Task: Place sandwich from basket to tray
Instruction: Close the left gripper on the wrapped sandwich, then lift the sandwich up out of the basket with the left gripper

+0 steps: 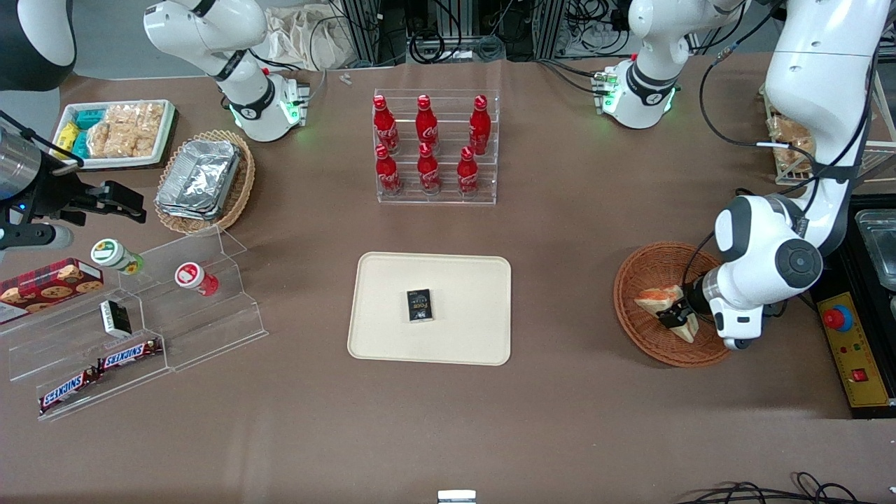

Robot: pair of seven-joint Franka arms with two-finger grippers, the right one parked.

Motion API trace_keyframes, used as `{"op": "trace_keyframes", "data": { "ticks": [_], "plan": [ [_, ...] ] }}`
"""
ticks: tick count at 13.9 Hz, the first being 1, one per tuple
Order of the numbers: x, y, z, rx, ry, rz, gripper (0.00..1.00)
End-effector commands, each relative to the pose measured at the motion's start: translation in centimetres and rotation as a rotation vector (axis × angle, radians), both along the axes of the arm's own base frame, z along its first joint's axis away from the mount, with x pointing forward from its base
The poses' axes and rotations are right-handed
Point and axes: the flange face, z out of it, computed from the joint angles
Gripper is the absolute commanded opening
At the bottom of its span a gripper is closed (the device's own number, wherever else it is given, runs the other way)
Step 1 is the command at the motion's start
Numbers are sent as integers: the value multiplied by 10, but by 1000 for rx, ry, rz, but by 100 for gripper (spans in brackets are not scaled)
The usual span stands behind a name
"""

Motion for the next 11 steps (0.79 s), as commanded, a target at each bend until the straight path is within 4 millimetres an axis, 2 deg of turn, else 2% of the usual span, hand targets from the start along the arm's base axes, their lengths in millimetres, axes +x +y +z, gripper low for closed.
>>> {"op": "trace_keyframes", "data": {
  "ticks": [1,3,5,8,9,11],
  "plan": [
    [0,1,-5,18,-15,5,94],
    [-1,1,-10,14,-7,8,82],
    [0,2,-6,17,-10,7,63],
    [-4,7,21,33,12,7,29],
    [-5,7,30,39,26,6,21],
    [-7,6,57,52,48,1,14]
  ]
}}
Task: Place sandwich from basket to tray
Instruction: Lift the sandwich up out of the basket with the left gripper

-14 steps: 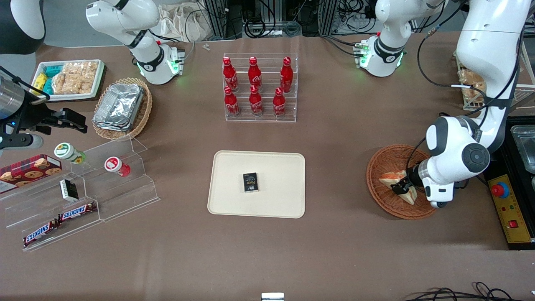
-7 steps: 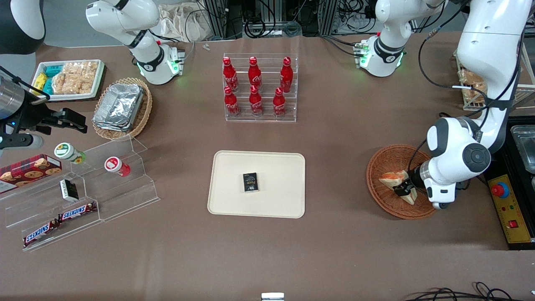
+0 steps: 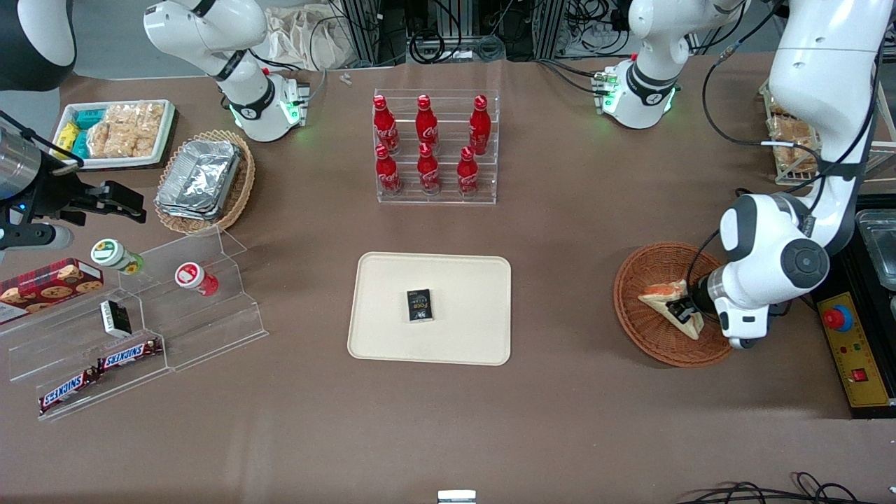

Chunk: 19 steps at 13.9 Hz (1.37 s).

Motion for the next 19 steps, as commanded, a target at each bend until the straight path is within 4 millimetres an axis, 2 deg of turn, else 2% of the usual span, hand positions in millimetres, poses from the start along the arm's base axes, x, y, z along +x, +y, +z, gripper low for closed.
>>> {"op": "trace_keyframes", "data": {
  "ticks": [1,3,5,8,11,12,13,15,17,19],
  "plan": [
    [-6,1,53,36,22,3,12],
    [-4,1,94,43,51,-2,12],
    [1,-6,133,40,77,-46,5],
    [1,-13,176,-54,145,-231,0],
    [1,-26,228,-60,118,-287,0],
    [-2,-33,240,-58,116,-309,0],
    [-4,-36,245,-62,116,-337,0],
    [-9,-68,251,-66,108,-414,0],
    [-20,-123,250,-37,110,-532,0],
    [-27,-181,238,9,95,-653,0]
  ]
}}
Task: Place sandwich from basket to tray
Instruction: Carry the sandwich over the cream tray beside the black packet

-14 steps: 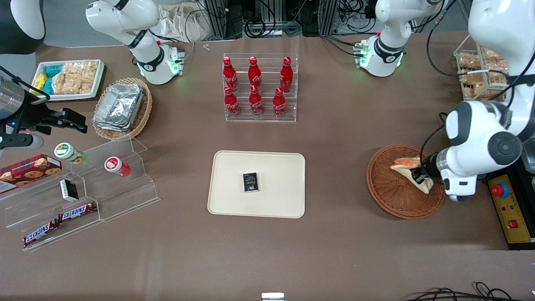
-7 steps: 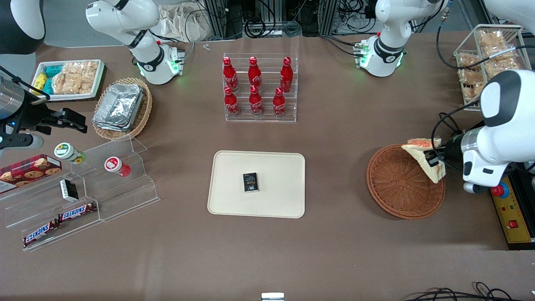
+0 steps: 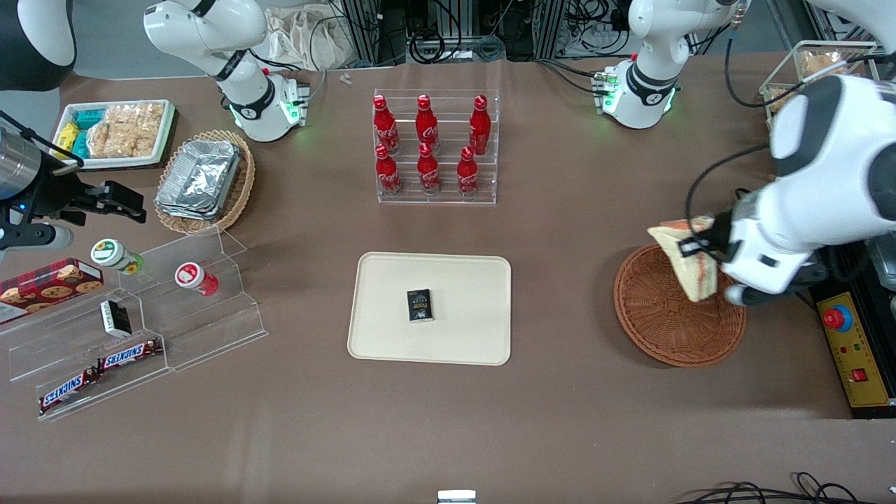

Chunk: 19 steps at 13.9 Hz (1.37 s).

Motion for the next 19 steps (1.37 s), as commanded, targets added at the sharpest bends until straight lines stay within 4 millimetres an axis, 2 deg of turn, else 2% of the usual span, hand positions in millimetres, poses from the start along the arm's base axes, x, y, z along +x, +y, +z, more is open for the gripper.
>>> {"op": "trace_keyframes", "data": {
  "ticks": [1,2,3,5,7,8,10,12,14,16,19],
  "plan": [
    [-12,-75,-15,53,-37,-163,0],
    [-21,-110,-28,67,-47,-227,0],
    [-26,-135,-44,66,-47,-260,0],
    [-20,-164,-82,35,-55,-269,0],
    [-29,-209,-125,40,-70,-307,0],
    [-28,-222,-148,54,-88,-299,0],
    [-15,-228,-192,68,-138,-251,0],
    [-12,-236,-211,32,-162,-251,0],
    [-29,-268,-229,11,-163,-297,0],
    [-25,-272,-239,-25,-184,-295,0],
    [-29,-283,-268,-64,-183,-297,0]
  ]
}}
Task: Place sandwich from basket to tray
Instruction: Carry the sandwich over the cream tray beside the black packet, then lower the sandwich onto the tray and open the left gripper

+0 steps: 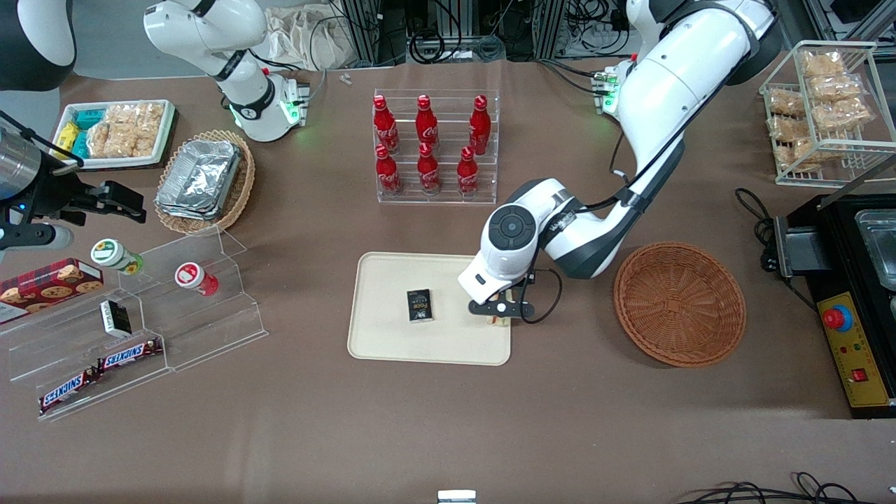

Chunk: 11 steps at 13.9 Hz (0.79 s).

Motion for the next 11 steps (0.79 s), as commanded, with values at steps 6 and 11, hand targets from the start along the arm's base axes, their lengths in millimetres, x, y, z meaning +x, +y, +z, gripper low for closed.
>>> {"op": "trace_keyframes", "data": {
  "ticks": [6,11],
  "plan": [
    [7,-3,-43,-14,1,55,100],
    [18,12,-15,41,39,91,100]
  ]
}}
